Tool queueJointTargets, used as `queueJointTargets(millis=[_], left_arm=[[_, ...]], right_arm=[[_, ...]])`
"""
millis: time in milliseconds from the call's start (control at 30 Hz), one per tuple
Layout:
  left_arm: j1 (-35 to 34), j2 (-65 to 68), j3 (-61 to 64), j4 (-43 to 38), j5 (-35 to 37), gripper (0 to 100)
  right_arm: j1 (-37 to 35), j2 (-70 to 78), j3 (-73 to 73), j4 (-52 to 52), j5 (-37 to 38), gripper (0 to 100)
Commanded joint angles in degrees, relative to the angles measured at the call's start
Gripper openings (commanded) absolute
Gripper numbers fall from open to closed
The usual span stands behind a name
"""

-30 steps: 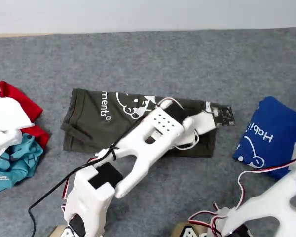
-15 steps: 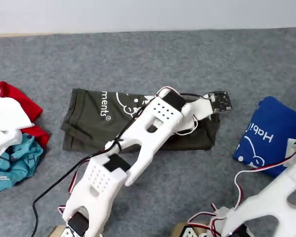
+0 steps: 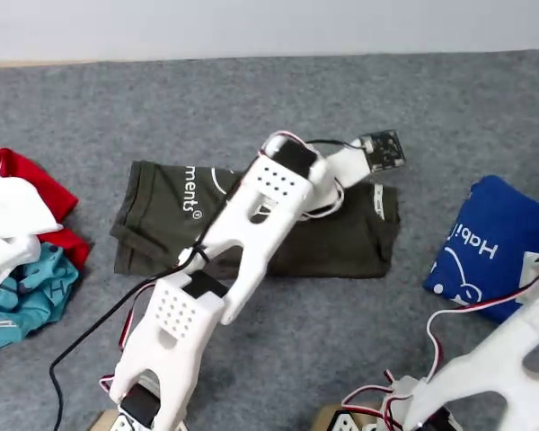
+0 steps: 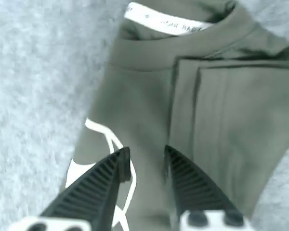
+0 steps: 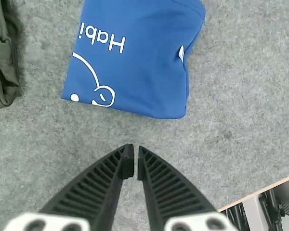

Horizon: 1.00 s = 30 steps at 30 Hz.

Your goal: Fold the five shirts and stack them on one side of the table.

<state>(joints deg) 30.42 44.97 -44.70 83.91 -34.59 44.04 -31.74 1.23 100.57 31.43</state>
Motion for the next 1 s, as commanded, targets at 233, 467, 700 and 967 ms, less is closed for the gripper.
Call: queueJointTargets(millis=[233,467,700,967], left_arm=[[1.1,-1.2,-5.8,16.7,0.5,1],[1.1,-0.6,5.5,14.2,0.8,1],[-0.4,-0.6,17.2,4.1,0.5,1],[-1.4,-7.0,9.8,8.4,5.0,1]], right_arm=[[-0.7,-1.5,-0.3,2.2,-0.6,2.1],[-0.7,-1.5,-0.2,2.2,-0.6,2.1],[-0.7,-1.5,0.7,2.2,-0.6,2.1],[-0.7,-1.6,3.0,2.2,-0.5,2.1]])
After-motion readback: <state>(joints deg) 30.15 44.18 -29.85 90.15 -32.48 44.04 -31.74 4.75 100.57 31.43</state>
